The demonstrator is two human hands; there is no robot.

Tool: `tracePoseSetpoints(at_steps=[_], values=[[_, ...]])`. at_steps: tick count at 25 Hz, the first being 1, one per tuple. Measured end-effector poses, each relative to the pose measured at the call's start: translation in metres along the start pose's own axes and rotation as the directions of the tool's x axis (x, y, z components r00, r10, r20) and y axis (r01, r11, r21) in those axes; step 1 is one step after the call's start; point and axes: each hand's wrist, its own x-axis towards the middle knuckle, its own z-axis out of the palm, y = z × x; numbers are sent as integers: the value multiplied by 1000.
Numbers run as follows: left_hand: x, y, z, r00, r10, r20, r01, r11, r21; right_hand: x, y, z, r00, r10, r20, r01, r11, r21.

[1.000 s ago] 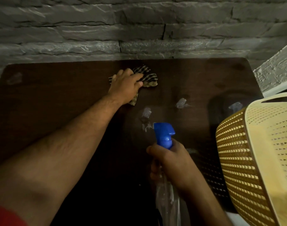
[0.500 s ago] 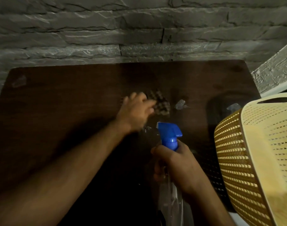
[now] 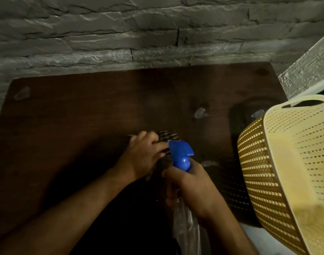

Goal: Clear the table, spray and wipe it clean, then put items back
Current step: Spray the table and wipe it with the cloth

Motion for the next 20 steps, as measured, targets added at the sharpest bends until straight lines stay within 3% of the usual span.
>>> tracePoseSetpoints(at_steps=[2,4,5,7,9,10,11,13,15,17,20], values=[[6,-43,-10,994,-85,-68,87,996,22,-1,1,0,1000,3,-6,-4,1000,-10],[54,-74,-30,929,-332,-166,337,942,1,0,4,3,1000,16,-12,-16,1000,-7],[72,-72,-31,908,-382,-170,389,921,7,1,5,5,1000,17,-14,-17,1000,-1],[69,-33,-18,950,-290,-116,287,957,-36,1,6,9,1000,-8,-23,8,1000,1],[11,4,7,996,-3,-89,0,999,-37,-1,7,10,999,-41,-24,40,999,-17],[-15,2,11,994,68,-80,-71,997,-36,-4,7,9,999,-49,-21,49,999,-24],[-20,-11,10,994,59,-87,-61,998,-24,-6,8,7,998,-54,-20,53,998,-33],[20,-42,-5,973,-190,-134,191,982,-8,-9,13,4,999,-45,-30,44,997,-59],[69,-49,-21,901,-395,-178,387,918,-82,-10,20,2,999,-14,-31,12,999,-47],[70,-12,-13,923,-354,-151,345,935,-80,-12,26,1,1000,-15,-13,15,1000,-23],[-27,33,19,996,-44,-76,42,999,-28,-25,35,-4,999,-34,-8,34,999,-38]])
